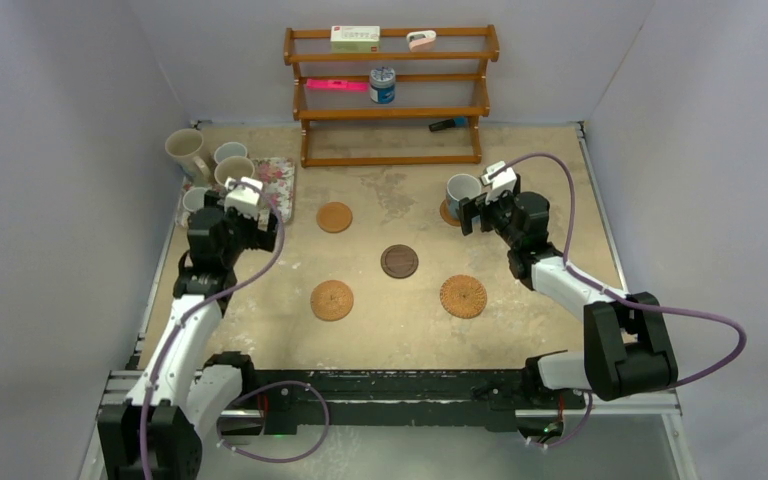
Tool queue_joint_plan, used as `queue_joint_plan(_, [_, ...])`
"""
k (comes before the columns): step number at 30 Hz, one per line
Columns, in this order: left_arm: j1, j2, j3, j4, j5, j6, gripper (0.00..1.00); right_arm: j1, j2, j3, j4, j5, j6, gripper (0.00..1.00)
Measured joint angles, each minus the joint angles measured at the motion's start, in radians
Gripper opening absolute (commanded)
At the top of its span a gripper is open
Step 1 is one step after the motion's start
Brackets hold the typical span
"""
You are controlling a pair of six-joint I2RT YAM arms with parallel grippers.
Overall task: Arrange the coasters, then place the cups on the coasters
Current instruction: Place the cup on the coaster, then move the cup to the tray.
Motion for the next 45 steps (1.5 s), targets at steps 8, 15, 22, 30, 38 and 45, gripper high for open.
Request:
queue_joint_plan(8, [0.000,0.255,0.353,-0.061,-0.076,-0.013,1.00,0.000,0.000,-0.013,0.011,0.000,-0.002,0.98])
queue_joint_plan(15, [0.000,0.401,0.559,-0.099,-0.126,-0.028,1.00,0.000,0.000,-0.014,0.024,0.000,-0.004,0.98])
queue_joint_plan(22, [0.008,0.663,0.814,-0.158,-0.145,-0.060,1.00,0.000,0.000,-0.017,0.028,0.000,-0.009,0.98])
queue_joint_plan(30, [0.060,0.927,1.035,-0.267,-0.152,-0.105,1.00,0.000,0.002,-0.021,0.029,0.000,-0.018,0.97])
queue_joint_plan(38, [0.090,1.088,1.164,-0.347,-0.177,-0.149,1.00,0.000,0.016,-0.021,0.029,0.000,-0.020,0.97])
queue_joint_plan(45, [0.122,1.186,1.246,-0.397,-0.184,-0.186,1.00,0.000,0.030,-0.021,0.029,0.000,-0.021,0.97])
